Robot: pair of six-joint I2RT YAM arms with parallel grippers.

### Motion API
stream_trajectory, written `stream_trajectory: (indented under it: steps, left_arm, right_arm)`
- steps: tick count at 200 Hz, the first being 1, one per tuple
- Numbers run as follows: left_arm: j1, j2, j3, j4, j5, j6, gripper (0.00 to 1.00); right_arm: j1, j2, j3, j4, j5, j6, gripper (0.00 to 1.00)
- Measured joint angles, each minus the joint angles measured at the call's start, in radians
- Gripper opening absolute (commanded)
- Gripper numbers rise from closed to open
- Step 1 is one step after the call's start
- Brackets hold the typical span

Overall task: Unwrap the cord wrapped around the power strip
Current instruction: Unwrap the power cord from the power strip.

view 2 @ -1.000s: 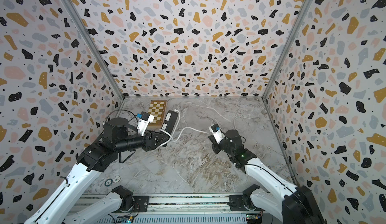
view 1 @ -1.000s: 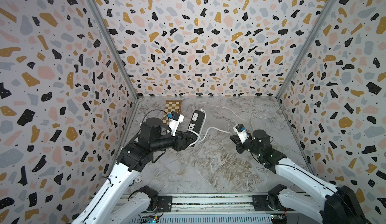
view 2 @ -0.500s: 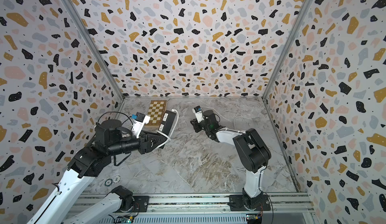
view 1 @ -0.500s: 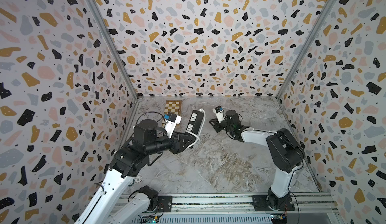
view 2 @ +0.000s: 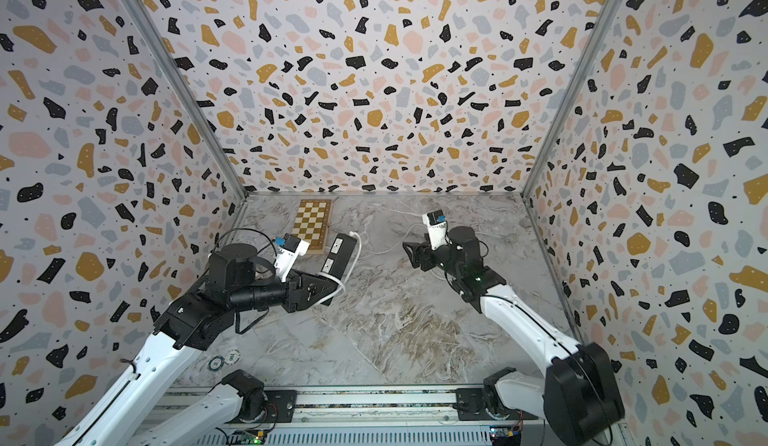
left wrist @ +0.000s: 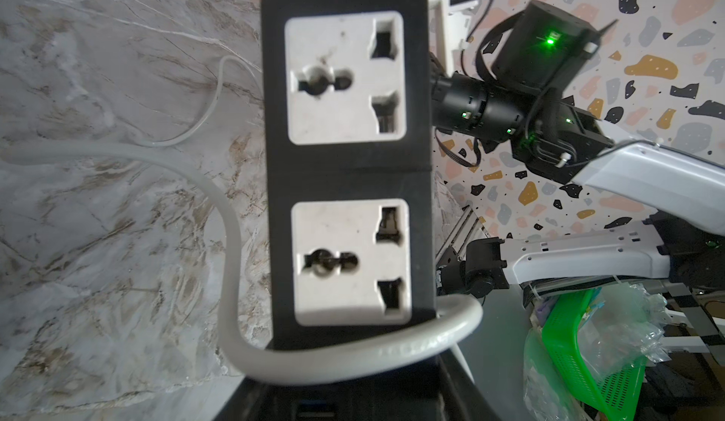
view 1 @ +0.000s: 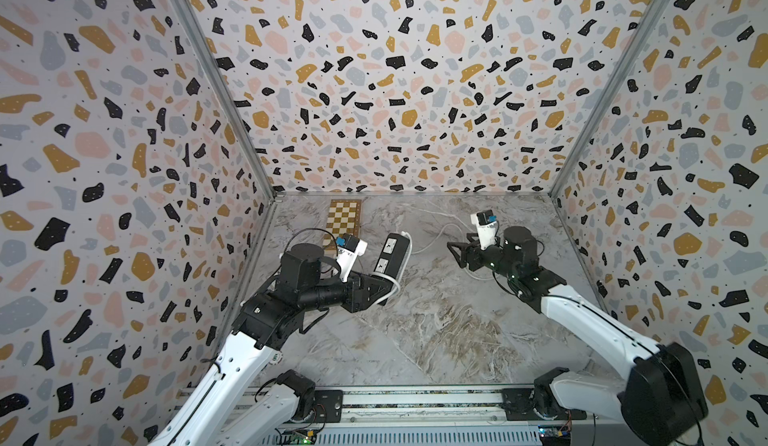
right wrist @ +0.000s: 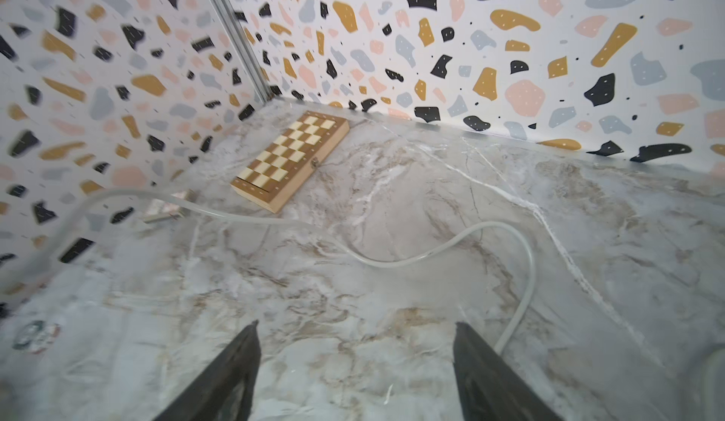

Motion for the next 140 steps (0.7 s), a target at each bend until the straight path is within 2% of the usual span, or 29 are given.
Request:
stream_trajectory:
  steps: [20, 56, 101, 140]
  left_arm:
    - [0.000, -0.001, 0.000, 0.000, 0.024, 0.000, 0.00]
    - [0.000, -0.011, 0.000, 0.000, 0.095, 0.003, 0.00]
    - [0.000, -0.016, 0.000, 0.000, 0.153, 0.003, 0.00]
    - [0.000, -0.014, 0.000, 0.014, 0.175, -0.001, 0.00]
  right_arm:
    - [0.026, -0.042, -0.067, -0.007, -0.031, 0.137, 0.67]
    - [0.114, 0.039, -0.077, -0.035, -0.072, 0.410, 0.67]
    - [0.211, 0.130, -0.070, 0.240, -0.128, 0.774, 0.72]
    - [0.272, 0.256, -0.042, 0.469, -0.144, 0.983, 0.70]
